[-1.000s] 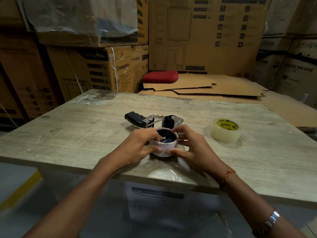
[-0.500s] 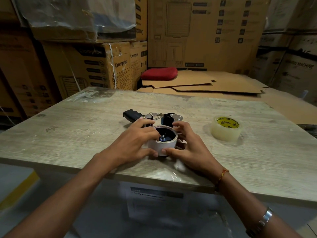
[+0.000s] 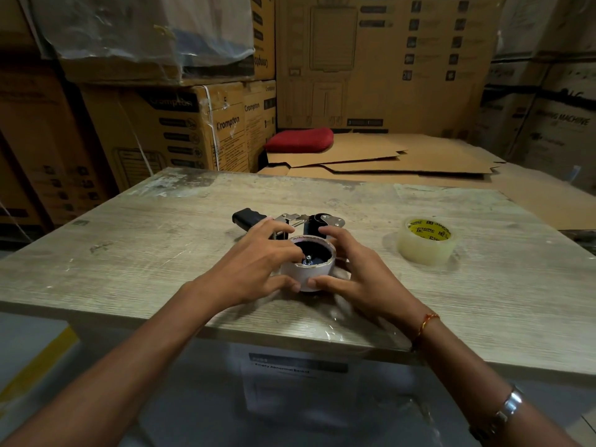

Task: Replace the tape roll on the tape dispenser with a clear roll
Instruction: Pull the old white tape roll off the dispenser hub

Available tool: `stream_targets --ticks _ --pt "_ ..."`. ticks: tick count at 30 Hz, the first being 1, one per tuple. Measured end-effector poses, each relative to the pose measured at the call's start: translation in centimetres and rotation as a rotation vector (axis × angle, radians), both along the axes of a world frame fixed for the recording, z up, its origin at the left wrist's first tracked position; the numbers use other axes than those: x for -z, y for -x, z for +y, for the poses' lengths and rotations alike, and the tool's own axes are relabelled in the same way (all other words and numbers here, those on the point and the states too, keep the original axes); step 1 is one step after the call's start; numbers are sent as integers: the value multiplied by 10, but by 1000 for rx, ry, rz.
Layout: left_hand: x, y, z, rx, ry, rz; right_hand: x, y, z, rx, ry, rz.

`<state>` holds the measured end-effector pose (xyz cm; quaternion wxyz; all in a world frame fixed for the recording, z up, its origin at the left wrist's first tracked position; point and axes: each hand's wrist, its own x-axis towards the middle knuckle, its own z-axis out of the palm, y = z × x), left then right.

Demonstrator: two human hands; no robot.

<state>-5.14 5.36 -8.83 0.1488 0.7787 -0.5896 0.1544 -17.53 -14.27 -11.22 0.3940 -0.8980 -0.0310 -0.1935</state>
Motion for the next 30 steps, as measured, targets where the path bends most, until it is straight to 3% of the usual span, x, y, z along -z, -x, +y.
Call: stream_targets --ticks 4,8,14,18,20,25,30 --pt "-7 7 0 -5 -24 21 -11 5 -8 11 315 -152" --pt "-9 5 -3 -51 -76 43 -24 2 -13 -16 503 -133" --pt "-5 -5 -3 -54 -65 48 -22 2 -8 -27 363 -185" --pt "9 -2 -1 -41 -3 17 -11 5 -12 -52 203 -112" --pt "21 8 2 -80 62 122 -9 7 -9 -62 114 -56" --pt "37 28 -4 -177 341 697 -13 0 -2 39 -1 33" --pt "38 26 -5 -192 357 862 -11 -2 -2 59 -72 17"
